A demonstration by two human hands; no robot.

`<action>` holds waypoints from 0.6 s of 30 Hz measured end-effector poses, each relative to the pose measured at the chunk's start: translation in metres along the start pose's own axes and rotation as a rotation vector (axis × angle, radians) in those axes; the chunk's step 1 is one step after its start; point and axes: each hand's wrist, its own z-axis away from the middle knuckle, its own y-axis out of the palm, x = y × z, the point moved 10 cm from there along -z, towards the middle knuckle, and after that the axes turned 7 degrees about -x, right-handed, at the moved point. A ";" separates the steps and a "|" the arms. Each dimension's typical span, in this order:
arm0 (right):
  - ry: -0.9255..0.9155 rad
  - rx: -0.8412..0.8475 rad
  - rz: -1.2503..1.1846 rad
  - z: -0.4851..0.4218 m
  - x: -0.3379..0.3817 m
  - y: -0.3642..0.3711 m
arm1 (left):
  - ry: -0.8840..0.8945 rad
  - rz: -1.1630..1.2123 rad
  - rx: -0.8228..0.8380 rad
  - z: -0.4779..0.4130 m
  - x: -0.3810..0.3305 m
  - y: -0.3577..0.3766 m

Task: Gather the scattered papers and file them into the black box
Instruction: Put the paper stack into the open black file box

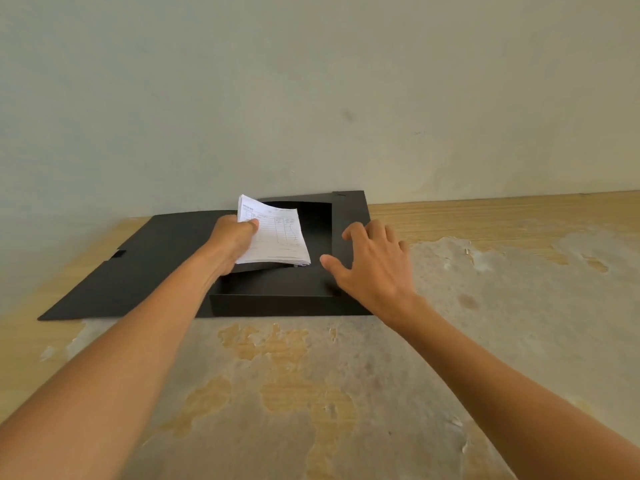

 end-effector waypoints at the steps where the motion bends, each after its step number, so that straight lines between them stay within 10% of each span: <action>1: -0.005 0.012 0.048 0.001 -0.003 0.006 | -0.003 -0.003 0.006 -0.003 0.001 0.006; 18: 0.043 0.075 0.029 0.007 -0.017 0.027 | 0.196 -0.408 0.147 0.005 -0.015 0.102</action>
